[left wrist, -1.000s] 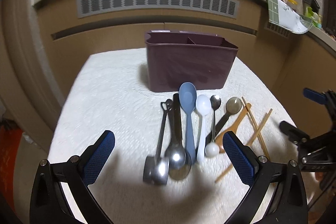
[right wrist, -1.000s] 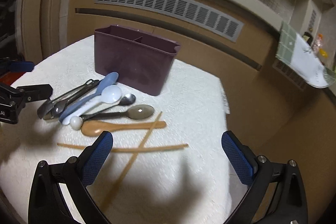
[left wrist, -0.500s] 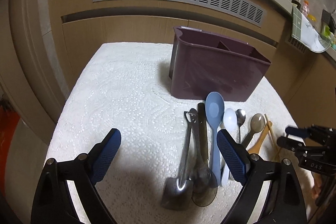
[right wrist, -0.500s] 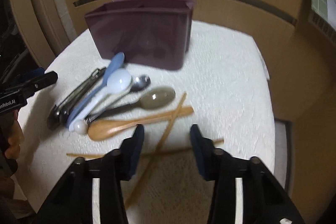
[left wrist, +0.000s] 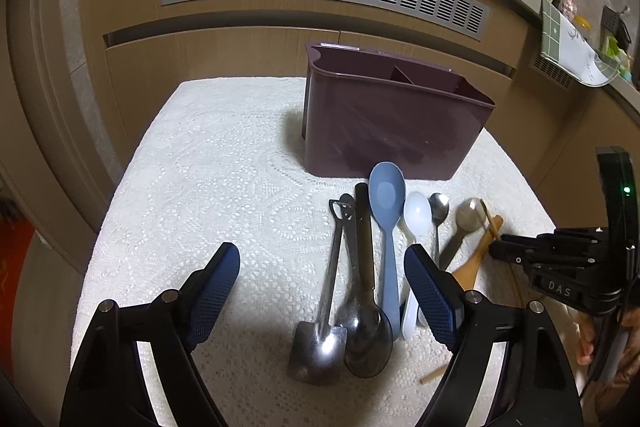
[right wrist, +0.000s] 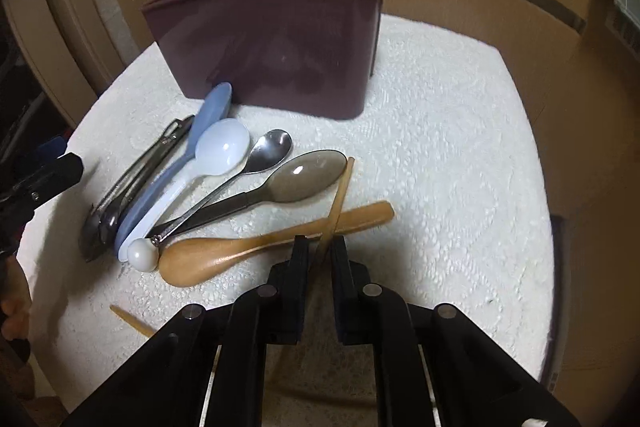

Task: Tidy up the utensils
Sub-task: 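Grasp the blue plastic spoon with the left gripper while the right gripper grasps a chopstick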

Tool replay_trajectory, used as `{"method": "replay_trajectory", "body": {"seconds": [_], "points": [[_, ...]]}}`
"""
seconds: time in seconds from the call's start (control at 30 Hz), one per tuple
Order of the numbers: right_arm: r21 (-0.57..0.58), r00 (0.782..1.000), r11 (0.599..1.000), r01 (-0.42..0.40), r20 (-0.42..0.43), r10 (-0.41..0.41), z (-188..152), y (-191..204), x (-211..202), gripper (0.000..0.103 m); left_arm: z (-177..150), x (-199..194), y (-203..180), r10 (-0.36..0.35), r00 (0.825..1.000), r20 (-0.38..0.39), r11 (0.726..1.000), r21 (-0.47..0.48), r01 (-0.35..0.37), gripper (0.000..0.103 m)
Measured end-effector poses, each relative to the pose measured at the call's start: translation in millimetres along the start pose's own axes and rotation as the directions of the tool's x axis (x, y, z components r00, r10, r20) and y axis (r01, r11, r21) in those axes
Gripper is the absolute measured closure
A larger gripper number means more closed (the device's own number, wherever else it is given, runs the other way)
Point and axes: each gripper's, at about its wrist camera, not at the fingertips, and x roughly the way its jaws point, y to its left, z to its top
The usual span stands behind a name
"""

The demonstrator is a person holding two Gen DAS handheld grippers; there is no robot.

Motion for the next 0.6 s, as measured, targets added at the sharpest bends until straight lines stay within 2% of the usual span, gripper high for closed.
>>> {"method": "replay_trajectory", "body": {"seconds": [0.1,0.17,0.2,0.27,0.37,0.5,0.6], "points": [[-0.008,0.998,1.0,-0.008,0.066,0.008,3,-1,-19,0.098,9,4,-5,-0.024,1.0,-0.008,1.0,0.008,0.024,0.02],[0.013,0.994,0.999,-0.039,0.105,0.037,6,-6,-31,0.098,18,14,-13,-0.049,0.998,-0.03,0.998,0.025,0.05,0.04],[0.025,0.991,0.998,-0.049,0.129,0.045,7,-9,-38,0.098,21,20,-18,-0.058,0.997,-0.049,0.998,0.032,0.06,0.045],[0.046,0.984,0.997,-0.066,0.168,0.057,9,-15,-47,0.098,28,36,-28,-0.092,0.992,-0.089,0.995,0.04,0.096,0.062],[0.086,0.978,0.99,-0.109,0.187,0.092,11,-25,-49,0.098,38,60,-44,-0.114,0.984,-0.138,0.99,0.068,0.124,0.063],[0.104,0.972,0.985,-0.135,0.205,0.112,15,-27,-52,0.098,52,88,-51,-0.038,0.983,-0.177,0.995,0.088,0.054,0.063],[0.105,0.971,0.986,-0.129,0.213,0.104,15,-26,-51,0.098,56,101,-50,-0.057,0.977,-0.207,0.996,0.058,0.07,0.063]]}}
